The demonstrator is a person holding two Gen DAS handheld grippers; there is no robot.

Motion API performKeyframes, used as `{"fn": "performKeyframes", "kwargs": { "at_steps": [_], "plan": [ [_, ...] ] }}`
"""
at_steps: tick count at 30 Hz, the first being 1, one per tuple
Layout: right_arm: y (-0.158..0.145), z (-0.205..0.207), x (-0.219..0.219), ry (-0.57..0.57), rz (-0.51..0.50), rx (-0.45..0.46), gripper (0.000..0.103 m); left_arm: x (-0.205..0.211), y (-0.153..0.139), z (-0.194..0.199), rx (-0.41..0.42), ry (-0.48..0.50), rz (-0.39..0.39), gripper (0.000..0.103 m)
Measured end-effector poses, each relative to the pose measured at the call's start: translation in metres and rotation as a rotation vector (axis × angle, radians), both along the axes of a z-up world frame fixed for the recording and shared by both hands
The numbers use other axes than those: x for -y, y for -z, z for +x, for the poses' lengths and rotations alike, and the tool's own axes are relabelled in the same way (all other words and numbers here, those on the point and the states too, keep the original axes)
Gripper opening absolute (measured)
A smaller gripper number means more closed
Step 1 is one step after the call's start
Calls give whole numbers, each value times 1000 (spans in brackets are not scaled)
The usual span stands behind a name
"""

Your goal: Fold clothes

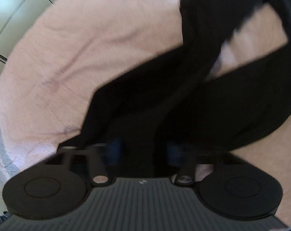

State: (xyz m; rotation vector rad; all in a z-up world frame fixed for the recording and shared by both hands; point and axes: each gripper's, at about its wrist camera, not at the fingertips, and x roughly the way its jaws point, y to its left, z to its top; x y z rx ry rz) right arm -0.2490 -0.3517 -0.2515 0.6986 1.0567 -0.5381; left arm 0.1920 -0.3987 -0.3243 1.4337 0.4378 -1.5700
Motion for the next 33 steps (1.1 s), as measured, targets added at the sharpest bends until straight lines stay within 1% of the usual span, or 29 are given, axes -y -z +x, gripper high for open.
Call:
{"fn": "performKeyframes", "kwargs": {
  "at_steps": [2,5,6,8,9,10,11,12,13,14,16,17,19,21,23,24,26,27,28,30,32,33],
  "plan": [
    [1,-3,4,8,2,-9,46,6,-26,23,-90,-65,7,3],
    [1,-6,9,18,3,-17,46,15,-66,57,-224,-161,18,2],
    [2,-6,11,21,1,-19,46,20,-75,67,-240,-191,8,3],
    [2,-4,12,26,-3,-21,46,37,-85,85,-199,-245,-46,7],
    [1,-3,14,30,-5,-22,46,45,-89,94,-179,-272,-73,19],
    [1,-2,15,35,-8,-21,46,53,-94,103,-158,-298,-100,44],
    [1,0,15,40,-11,-20,46,61,-98,112,-138,-325,-127,55],
    [-1,0,15,46,-12,-18,46,69,-103,121,-117,-352,-153,61],
    [-2,0,16,51,-13,-17,46,77,-108,129,-97,-378,-180,57],
    [-4,0,16,55,-15,-16,46,85,-112,138,-76,-405,-207,56],
    [-5,-1,14,63,-14,-15,46,101,-121,156,-34,-457,-261,57],
    [-5,-2,13,68,-11,-15,46,103,-122,161,-27,-474,-270,57],
    [-4,-5,9,74,-2,-21,46,92,-111,160,-37,-476,-245,57],
    [-1,-7,6,78,8,-32,46,76,-98,158,-18,-463,-218,58],
    [3,-8,3,80,18,-40,46,58,-89,153,-16,-432,-196,57],
    [3,-9,4,75,21,-44,47,45,-83,145,-26,-387,-183,57],
    [1,-7,1,48,13,-51,47,18,-70,125,-34,-264,-151,59],
    [0,-4,-2,27,3,-54,47,2,-62,113,-23,-190,-137,60],
    [-2,-1,-6,2,-8,-59,47,-14,-53,98,5,-102,-126,62],
    [-5,2,-14,-50,-33,-76,47,-49,-30,68,74,74,-89,63],
    [-5,-2,-20,-63,-47,-90,47,-73,-4,44,136,207,-58,63],
    [-5,-7,-21,-51,-45,-96,47,-81,8,35,171,260,-59,63]
  ]
}}
